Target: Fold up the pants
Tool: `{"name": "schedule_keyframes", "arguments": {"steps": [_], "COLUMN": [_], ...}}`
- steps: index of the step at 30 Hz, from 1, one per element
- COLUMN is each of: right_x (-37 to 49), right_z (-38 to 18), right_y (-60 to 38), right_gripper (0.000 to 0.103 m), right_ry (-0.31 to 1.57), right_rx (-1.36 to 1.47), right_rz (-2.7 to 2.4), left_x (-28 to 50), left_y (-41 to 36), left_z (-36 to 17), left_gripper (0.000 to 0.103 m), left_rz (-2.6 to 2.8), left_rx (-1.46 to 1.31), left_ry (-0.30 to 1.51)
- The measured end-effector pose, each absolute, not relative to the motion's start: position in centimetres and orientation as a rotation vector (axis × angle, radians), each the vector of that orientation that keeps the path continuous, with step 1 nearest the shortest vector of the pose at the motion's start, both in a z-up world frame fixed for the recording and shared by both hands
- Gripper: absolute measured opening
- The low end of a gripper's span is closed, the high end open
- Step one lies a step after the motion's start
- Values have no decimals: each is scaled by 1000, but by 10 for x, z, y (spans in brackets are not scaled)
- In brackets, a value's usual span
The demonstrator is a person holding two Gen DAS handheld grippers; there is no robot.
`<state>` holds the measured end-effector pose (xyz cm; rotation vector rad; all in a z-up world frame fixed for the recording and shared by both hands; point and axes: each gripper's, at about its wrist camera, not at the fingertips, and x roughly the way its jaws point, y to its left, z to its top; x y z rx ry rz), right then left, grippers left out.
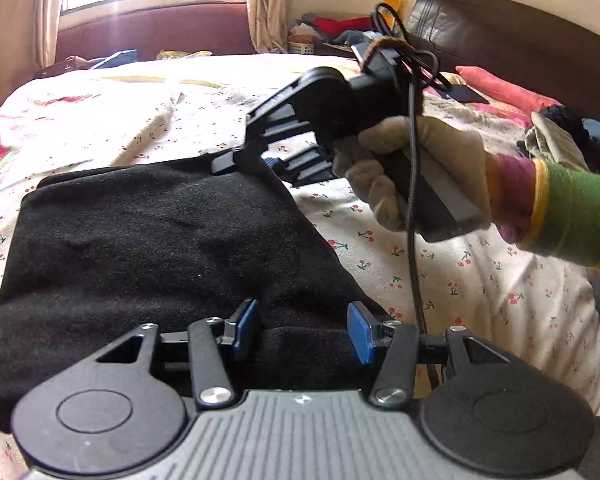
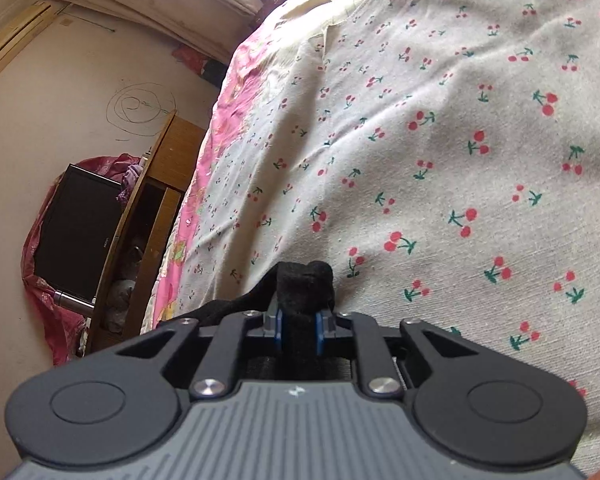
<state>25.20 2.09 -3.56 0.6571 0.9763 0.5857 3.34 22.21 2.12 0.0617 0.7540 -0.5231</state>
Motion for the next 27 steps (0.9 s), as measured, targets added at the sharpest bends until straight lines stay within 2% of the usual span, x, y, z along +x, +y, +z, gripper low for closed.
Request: {"name": "schedule_keyframes", "arguments": {"steps": [1,3,5,6,10,14,18,23,25,27], "right_x": [247,233,215,205,176,169,173,176,184,194], "right_z": [-35,-25,-11,-8,-10,-35,-41,-46,-55,-63], "right_y": [17,6,-8,-15,-22,1,7,9,17,29], "right_gripper": [27,29,40,42,43,45,49,49,53,53], "right_ry": [972,948,910,897,936,1020,1036,1048,1059,1072], "right_rx": [668,663,637,642,634,583,637,633,693,734], "right_rz": [576,582,583,588,645,691,717,758,781,796], "left_x": [33,29,27,25,30,55,69,82,94,101], "left_y": [226,240,255,266,305,334,351,353,347,340], "left_z": [25,37,48,55,62,44,18,-1,-11,-12], "left_gripper": [62,62,62,62,66,66,82,83,95,96], "left_rz": [-513,-463,-419,-388,-280,-205,-221,-316,-341,-342], "left_rx": [56,68,64,51,9,-54,-160,-354,-394,-355], "left_ry": [747,718,692,674,669,724,789,838,867,864]}}
